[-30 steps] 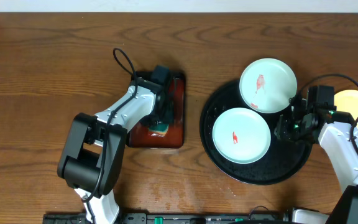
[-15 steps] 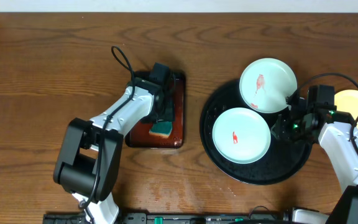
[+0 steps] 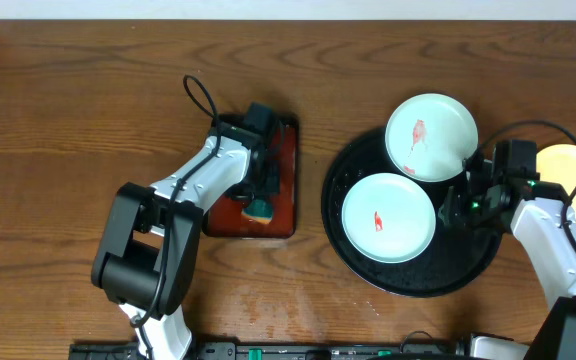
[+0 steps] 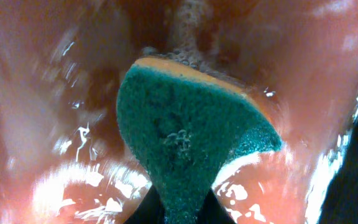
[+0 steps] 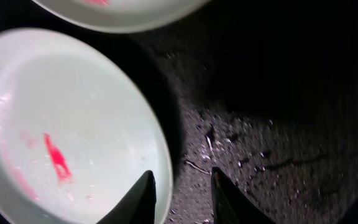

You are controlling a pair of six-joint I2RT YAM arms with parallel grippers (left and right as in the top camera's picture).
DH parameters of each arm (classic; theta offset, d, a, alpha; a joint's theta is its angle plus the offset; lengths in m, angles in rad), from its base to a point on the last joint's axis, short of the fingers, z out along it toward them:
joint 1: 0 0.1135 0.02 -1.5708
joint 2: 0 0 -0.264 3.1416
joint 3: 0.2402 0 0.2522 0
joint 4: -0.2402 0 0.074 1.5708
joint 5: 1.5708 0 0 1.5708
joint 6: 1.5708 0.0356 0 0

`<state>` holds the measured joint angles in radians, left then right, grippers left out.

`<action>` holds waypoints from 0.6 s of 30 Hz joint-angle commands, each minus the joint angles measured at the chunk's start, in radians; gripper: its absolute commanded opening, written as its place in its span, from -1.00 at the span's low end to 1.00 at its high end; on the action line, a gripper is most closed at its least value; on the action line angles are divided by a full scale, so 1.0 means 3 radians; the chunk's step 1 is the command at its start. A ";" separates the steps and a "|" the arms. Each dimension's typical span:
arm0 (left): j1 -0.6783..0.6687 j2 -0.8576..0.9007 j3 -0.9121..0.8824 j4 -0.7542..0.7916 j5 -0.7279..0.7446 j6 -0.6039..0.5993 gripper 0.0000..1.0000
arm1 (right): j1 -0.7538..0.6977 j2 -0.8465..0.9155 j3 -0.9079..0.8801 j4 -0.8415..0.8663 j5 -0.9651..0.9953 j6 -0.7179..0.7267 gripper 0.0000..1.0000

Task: Clean dirty plates on tray and stack at the side
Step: 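Dip the sponge in the red tray with the left gripper, then scrub the pale green plate with the sponge while the right gripper holds it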

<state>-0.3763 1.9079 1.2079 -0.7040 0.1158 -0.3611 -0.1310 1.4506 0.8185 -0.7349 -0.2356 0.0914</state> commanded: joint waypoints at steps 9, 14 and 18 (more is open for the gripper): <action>-0.0206 -0.0378 0.0777 -0.0576 0.0120 0.0179 -0.85 | 0.0032 0.0055 -0.0449 0.0631 -0.0318 -0.0085 -0.44; -0.0506 -0.0399 0.0790 -0.0266 0.0408 0.0141 -0.85 | 0.0262 0.0155 -0.0591 0.0928 -0.0306 -0.0150 -0.42; -0.0797 -0.0312 0.0778 0.0019 0.0488 -0.0018 -0.85 | 0.0460 0.0336 -0.0591 0.1123 -0.0153 -0.0137 -0.57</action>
<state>-0.5632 1.7931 1.4303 -0.7265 0.2131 -0.3367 -0.0326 1.5055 0.6476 -0.4187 -0.2932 0.0624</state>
